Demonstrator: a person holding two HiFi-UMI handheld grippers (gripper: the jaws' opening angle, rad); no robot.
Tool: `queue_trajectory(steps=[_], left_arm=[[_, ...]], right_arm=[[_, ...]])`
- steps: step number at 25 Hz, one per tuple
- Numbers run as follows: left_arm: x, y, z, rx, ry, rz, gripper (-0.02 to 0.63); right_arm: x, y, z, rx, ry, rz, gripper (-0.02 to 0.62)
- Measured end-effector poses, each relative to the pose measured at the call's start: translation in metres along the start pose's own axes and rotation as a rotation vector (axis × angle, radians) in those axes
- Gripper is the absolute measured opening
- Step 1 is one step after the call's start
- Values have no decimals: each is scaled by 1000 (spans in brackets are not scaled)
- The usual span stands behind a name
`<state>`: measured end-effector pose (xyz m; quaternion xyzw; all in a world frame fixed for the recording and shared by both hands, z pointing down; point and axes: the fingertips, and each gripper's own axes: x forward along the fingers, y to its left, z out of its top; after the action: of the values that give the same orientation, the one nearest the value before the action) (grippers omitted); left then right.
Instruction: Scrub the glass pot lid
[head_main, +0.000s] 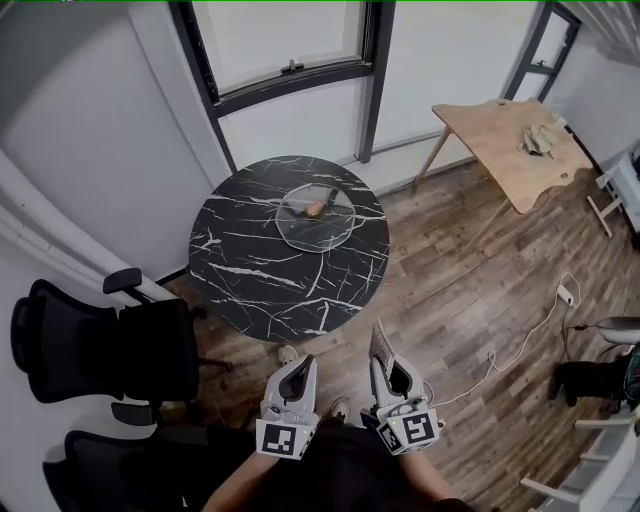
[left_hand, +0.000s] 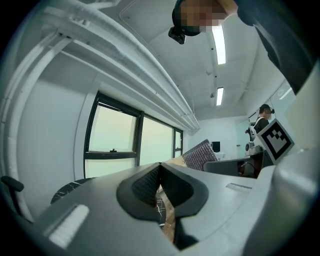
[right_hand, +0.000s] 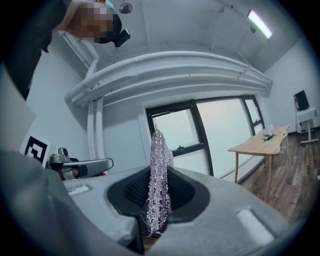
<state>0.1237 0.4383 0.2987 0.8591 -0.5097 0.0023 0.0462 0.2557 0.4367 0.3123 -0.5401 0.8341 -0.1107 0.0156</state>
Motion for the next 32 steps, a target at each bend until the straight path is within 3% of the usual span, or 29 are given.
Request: queue_trajectory(steps=[9, 20, 25, 27, 32], left_arm=[[70, 87, 16, -14, -59, -25, 3], [132, 198, 10, -58, -5, -97, 3], [162, 220, -7, -44, 57, -187, 3], [179, 225, -11, -20, 53, -188, 3], [220, 230, -22, -49, 65, -151, 3]], right_arm=[[100, 5, 17, -23, 1, -4, 78], [240, 12, 31, -41, 12, -64, 78], [272, 3, 36, -44, 22, -94, 78], [283, -5, 36, -40, 26, -95, 78], [311, -37, 34, -42, 40, -74, 78]])
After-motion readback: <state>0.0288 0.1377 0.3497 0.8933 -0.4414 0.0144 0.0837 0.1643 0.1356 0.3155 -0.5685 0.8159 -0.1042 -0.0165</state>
